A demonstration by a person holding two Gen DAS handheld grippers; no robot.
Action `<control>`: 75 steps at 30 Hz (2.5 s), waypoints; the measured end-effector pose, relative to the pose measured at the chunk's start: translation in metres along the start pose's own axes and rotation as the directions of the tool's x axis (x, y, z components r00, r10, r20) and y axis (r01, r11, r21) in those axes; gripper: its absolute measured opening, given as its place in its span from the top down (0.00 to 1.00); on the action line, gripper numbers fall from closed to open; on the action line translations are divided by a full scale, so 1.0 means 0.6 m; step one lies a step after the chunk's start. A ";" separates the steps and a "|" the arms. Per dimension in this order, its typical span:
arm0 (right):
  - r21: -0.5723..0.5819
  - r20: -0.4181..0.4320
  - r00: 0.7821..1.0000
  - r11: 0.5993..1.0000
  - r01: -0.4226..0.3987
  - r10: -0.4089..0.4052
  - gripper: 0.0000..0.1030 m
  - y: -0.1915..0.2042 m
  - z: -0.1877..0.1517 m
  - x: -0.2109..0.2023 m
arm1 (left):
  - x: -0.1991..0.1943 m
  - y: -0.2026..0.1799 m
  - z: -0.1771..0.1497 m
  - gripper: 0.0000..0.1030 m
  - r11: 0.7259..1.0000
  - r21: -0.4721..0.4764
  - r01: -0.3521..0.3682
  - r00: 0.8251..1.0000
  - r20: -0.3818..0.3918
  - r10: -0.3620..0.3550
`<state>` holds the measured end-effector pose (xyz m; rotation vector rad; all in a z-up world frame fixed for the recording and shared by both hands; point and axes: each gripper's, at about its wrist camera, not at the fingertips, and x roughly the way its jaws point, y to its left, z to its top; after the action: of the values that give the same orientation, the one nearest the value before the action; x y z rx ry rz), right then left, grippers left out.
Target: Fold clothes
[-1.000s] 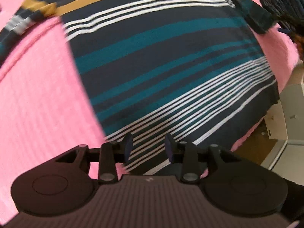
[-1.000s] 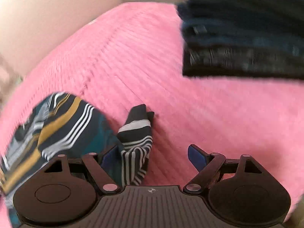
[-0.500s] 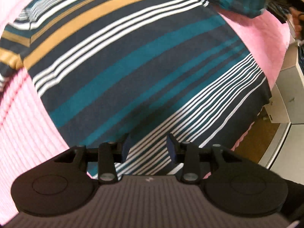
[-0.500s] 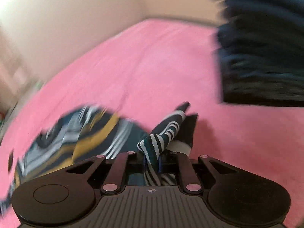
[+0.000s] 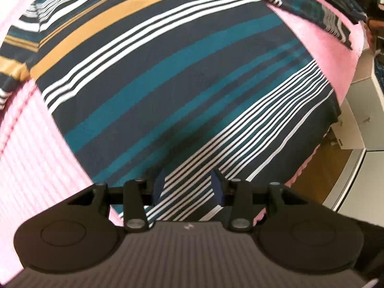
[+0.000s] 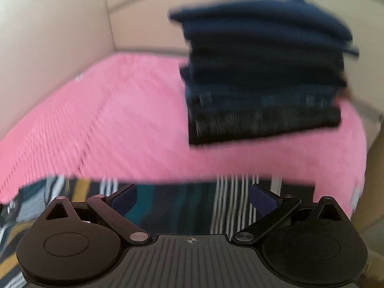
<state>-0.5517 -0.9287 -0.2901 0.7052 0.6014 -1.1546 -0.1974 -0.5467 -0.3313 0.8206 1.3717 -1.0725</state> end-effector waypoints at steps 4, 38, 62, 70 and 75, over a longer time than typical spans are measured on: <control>-0.082 -0.101 0.994 0.996 -0.045 0.037 0.01 -0.012 -0.008 0.030 | 0.008 0.013 0.017 0.63 0.999 0.016 -0.045 0.999 0.012 0.045; -0.699 -0.572 0.783 0.354 -0.622 0.245 0.53 0.627 0.042 0.384 | 0.015 0.413 0.435 0.42 0.965 -0.040 -0.259 0.848 0.468 0.248; -0.713 -0.364 0.874 0.507 -0.484 0.322 0.38 0.636 0.087 0.384 | 0.038 0.457 0.422 0.82 0.950 -0.134 -0.282 0.858 0.407 0.312; -0.407 -0.364 0.881 0.800 -0.441 0.301 0.38 0.366 0.044 0.257 | -0.005 0.370 0.303 0.79 0.958 -0.129 -0.254 0.876 0.390 0.285; -0.230 -0.411 0.896 0.931 -0.283 0.171 0.38 0.153 -0.005 0.224 | 0.014 0.283 0.225 0.77 0.974 -0.056 -0.222 0.927 0.299 0.228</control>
<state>-0.4247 -0.9853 -0.3749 0.7357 0.9687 -0.6895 0.0069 -0.6164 -0.3529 0.7421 1.0016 -0.9571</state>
